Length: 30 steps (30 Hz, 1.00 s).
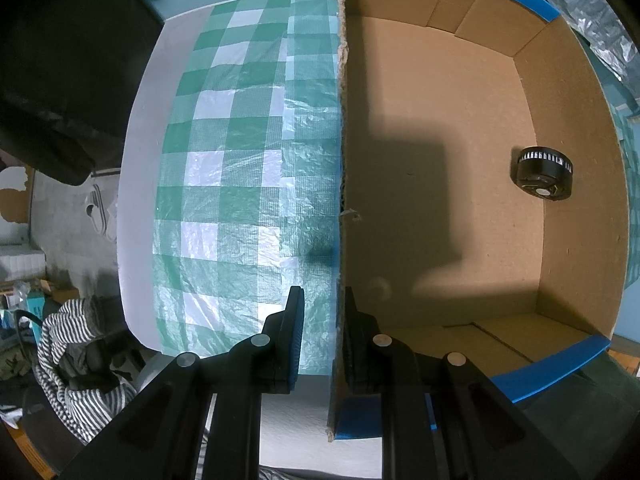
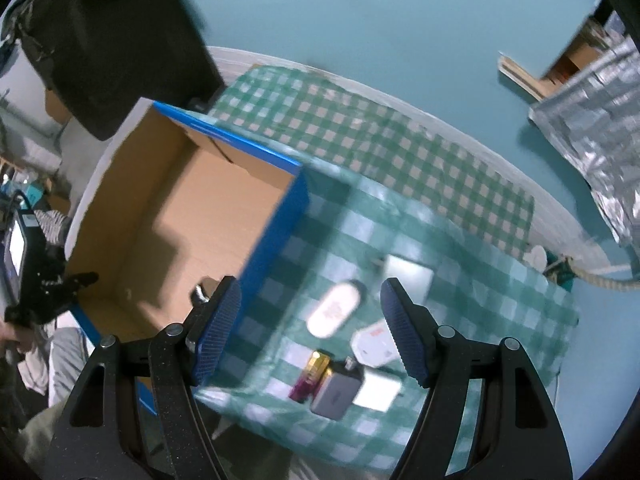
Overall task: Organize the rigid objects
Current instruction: 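Move the right gripper back over the green metal tin, then grasp the green metal tin with the right gripper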
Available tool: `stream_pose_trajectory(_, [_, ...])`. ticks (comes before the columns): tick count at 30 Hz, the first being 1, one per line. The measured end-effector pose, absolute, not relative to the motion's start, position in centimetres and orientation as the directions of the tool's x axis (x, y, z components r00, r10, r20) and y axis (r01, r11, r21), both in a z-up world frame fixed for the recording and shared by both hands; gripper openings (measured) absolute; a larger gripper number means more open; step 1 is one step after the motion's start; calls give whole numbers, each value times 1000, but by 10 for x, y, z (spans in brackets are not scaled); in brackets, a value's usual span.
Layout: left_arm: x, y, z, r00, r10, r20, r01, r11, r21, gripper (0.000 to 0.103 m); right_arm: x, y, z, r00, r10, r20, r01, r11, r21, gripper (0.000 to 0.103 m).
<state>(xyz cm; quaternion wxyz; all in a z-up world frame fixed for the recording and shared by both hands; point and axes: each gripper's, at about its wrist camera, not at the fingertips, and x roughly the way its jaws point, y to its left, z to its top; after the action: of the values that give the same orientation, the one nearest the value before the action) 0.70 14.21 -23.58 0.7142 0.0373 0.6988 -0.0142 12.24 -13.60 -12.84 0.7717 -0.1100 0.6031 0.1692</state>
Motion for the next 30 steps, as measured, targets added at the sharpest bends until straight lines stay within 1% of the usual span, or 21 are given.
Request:
stream_pose_trajectory(7, [6, 143, -235, 23, 29, -999, 67, 997, 30, 17, 112, -182, -133, 209, 108, -972, -315, 948, 38, 73])
stream_pose_trajectory(16, [5, 141, -232, 25, 32, -999, 61, 998, 33, 17, 110, -244, -155, 191, 52, -980, -191, 981, 15, 73])
stream_pose_trajectory(23, [4, 139, -231, 26, 37, -999, 58, 998, 38, 17, 122, -295, -196, 120, 42, -992, -57, 998, 35, 73])
stream_pose_trajectory(30, [3, 137, -229, 23, 43, -999, 51, 998, 44, 17, 126, -308, -231, 75, 52, -996, -16, 999, 51, 73])
